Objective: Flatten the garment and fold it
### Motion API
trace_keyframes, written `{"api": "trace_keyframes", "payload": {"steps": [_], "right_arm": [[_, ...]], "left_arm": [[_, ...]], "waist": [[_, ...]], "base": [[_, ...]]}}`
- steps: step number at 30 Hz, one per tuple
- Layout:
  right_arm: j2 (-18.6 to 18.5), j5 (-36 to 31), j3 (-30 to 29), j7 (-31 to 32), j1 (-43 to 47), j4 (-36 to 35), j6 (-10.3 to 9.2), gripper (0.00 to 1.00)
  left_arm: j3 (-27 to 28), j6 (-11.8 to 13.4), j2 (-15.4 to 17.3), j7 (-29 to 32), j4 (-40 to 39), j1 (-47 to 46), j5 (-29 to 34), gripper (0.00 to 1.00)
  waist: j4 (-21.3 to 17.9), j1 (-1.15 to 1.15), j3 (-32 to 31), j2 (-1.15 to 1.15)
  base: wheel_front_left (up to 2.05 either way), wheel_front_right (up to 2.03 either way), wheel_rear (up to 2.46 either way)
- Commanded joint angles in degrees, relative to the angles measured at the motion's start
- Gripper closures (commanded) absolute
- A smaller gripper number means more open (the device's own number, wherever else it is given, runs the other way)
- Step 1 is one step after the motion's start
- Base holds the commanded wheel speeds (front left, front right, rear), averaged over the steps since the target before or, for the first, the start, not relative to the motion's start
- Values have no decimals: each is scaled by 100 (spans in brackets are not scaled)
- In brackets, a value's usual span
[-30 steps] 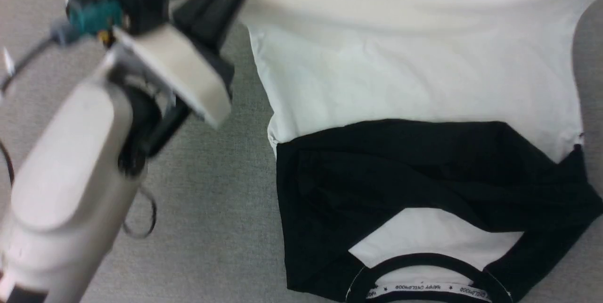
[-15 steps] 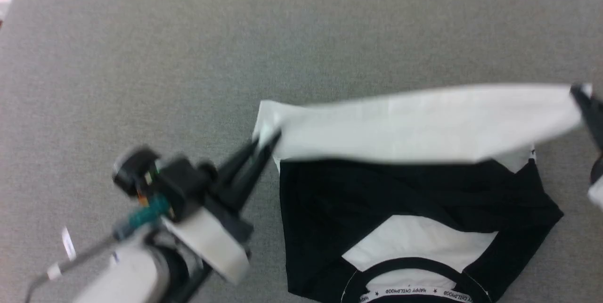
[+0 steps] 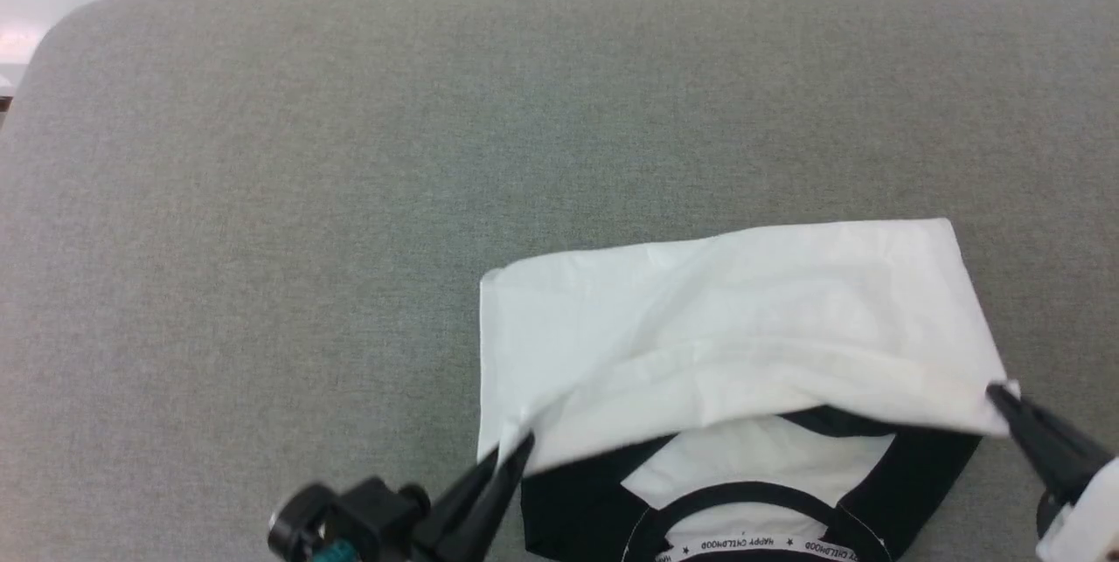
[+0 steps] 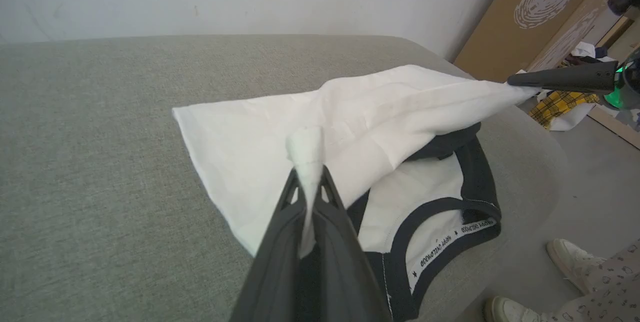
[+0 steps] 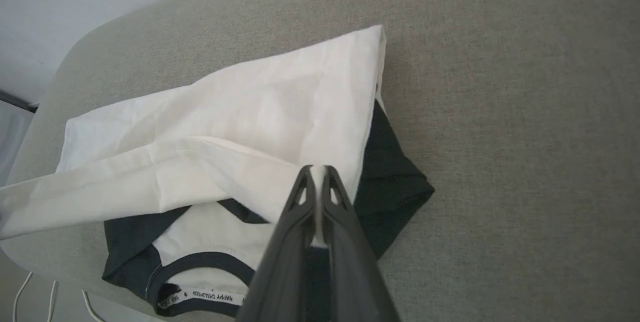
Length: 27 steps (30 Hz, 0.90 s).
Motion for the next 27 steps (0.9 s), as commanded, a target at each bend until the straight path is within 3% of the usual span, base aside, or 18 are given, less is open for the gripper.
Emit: {"api": "trace_keyframes", "payload": {"steps": [1,7,14,15,16,17,18,19,20,27], "right_arm": [[-14,55,16,20,132,22,-5,100],[-44,72,67,101,563,159,-5,100],[-112,15,179,13,722,425,-5,100],[-111,9,197,-11,724,459,-5,100],[-105,3,210,-36,721,494,-5,100],[-95,1,222,-60,713,527,-5,92],[-86,-3,233,-83,699,557,-5,11],[-80,-11,241,-106,681,585,-5,0],[-76,-21,252,-128,663,616,-5,0],[-24,30,206,-285,579,684,-5,0]], "left_arm": [[-43,-11,-15,-46,65,115,-58,100],[-137,-62,15,-82,403,335,-167,100],[-323,-292,65,-141,993,413,-186,100],[-346,-322,47,-160,1062,408,-191,97],[-353,-337,17,-191,1125,396,-202,80],[-355,-348,-14,-218,1181,380,-214,61],[-360,-358,-41,-236,1231,360,-222,30],[-360,-364,-69,-252,1276,336,-231,5],[-355,-366,-99,-268,1312,310,-243,0],[-219,-331,-228,-403,1325,316,-467,0]], "waist": [[-9,1,-13,0],[-29,1,-83,0],[-74,1,-172,0],[-76,1,-180,0],[-75,1,-185,0],[-73,1,-186,0],[-72,1,-183,0],[-70,1,-180,0],[-66,1,-178,0],[-14,1,-260,0]], "base": [[0,0,0],[0,0,0],[0,0,0],[0,0,0],[0,0,0],[0,0,0],[0,0,0],[0,0,0],[0,0,0],[0,0,0]]}}
